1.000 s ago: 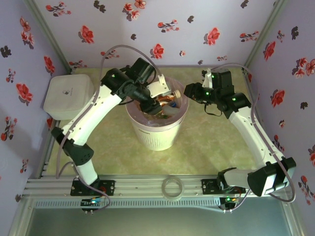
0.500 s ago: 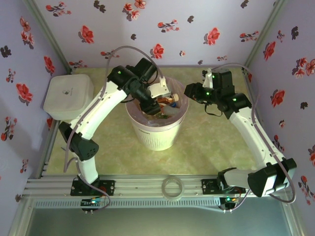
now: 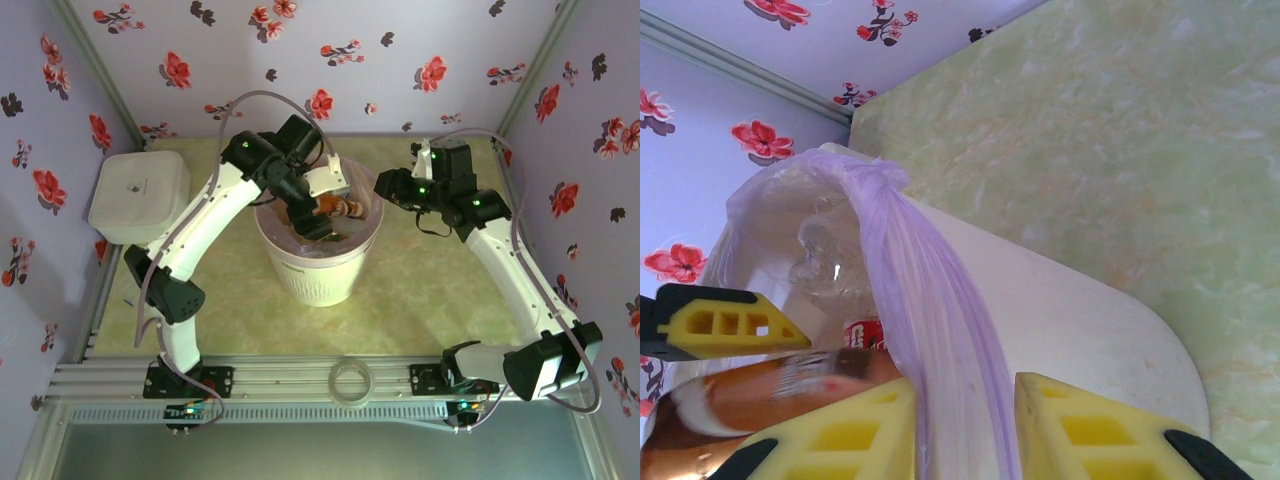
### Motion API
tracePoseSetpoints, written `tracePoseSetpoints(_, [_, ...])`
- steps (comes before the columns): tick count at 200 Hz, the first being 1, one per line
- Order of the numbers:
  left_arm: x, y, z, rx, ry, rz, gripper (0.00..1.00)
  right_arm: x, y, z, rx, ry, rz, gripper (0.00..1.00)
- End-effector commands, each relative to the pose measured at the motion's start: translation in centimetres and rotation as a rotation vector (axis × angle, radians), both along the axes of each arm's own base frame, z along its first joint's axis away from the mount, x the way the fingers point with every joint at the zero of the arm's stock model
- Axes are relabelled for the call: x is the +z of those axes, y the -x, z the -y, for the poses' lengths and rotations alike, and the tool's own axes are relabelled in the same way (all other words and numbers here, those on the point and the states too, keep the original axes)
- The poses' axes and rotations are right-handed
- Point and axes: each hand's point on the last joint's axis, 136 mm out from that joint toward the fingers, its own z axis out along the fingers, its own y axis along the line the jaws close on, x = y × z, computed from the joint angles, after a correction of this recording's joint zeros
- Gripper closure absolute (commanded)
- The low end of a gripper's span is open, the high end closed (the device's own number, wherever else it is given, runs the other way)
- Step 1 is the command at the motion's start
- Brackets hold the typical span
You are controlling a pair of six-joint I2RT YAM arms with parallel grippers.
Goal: Put the plastic bottles in the bin
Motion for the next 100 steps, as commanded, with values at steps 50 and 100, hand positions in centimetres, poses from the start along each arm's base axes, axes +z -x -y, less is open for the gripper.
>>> tracePoseSetpoints(50, [5.1,0.3,0.2,0.004,0.154,0.09,0.0,0.8,-0.1,0.8,-0.031,0.017,0.024,0.7])
tracePoseSetpoints(100, [9.6,-0.6,-1.4,0.117,0.31,0.185,0.0,4.4,0.3,0.8,-0.022,-0.009,0.132,0.5])
